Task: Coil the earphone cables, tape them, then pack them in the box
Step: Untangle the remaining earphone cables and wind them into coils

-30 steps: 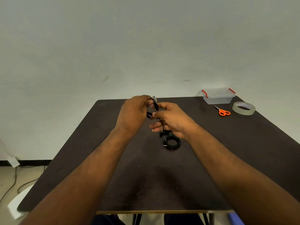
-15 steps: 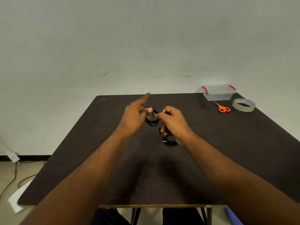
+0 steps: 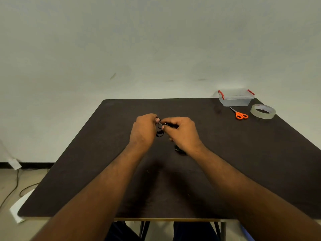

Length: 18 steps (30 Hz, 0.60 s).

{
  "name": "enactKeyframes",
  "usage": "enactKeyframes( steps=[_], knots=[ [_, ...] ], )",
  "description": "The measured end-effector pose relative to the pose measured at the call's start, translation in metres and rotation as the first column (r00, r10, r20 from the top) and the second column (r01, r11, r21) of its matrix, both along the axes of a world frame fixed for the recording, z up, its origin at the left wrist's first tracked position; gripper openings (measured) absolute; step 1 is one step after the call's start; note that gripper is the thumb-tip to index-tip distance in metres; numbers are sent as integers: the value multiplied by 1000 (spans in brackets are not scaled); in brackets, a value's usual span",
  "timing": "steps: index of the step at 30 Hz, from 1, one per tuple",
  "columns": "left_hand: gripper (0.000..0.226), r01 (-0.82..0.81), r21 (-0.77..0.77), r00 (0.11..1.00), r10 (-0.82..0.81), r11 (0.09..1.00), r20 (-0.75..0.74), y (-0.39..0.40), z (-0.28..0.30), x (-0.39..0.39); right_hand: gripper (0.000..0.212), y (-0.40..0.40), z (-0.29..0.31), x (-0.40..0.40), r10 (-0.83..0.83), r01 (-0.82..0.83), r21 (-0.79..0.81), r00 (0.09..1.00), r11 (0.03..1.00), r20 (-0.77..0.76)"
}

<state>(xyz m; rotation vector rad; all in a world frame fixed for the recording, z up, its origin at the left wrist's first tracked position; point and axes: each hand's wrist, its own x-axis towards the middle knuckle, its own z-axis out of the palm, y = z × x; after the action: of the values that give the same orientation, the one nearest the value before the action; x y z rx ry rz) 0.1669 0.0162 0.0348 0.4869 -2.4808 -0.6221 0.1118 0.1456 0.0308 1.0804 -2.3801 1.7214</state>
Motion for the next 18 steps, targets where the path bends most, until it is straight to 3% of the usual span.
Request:
enactKeyframes(
  steps=[4,6,8,10,12,15,18],
  knots=[
    [23,-30,-34,997,33,999,73,0,-3,3,19,-15,9,4,10,11,204,994,979,-105],
    [23,-39,36,998,37,999,56,-5,-4,3,16,-18,16,4,8,38,261,985,965,-173],
    [18,-40,294,999,42,955,-2,-15,-7,2,12,-13,22,0,-25,58,224,989,973,-147],
    [17,-19,608,999,41,794,-23,-23,-8,3,15,-4,20,-7,-54,60,163,998,985,-42],
    [15,-25,732,1000,15,681,19,-33,-12,5,18,2,12,-10,-59,52,166,997,985,43],
    [11,-72,666,990,-27,743,138,-47,-19,13,14,-5,-7,-3,-48,55,244,998,968,-34],
    [14,-128,402,961,12,907,278,-59,-31,17,11,-22,-26,10,30,59,390,976,919,-217]
  ],
)
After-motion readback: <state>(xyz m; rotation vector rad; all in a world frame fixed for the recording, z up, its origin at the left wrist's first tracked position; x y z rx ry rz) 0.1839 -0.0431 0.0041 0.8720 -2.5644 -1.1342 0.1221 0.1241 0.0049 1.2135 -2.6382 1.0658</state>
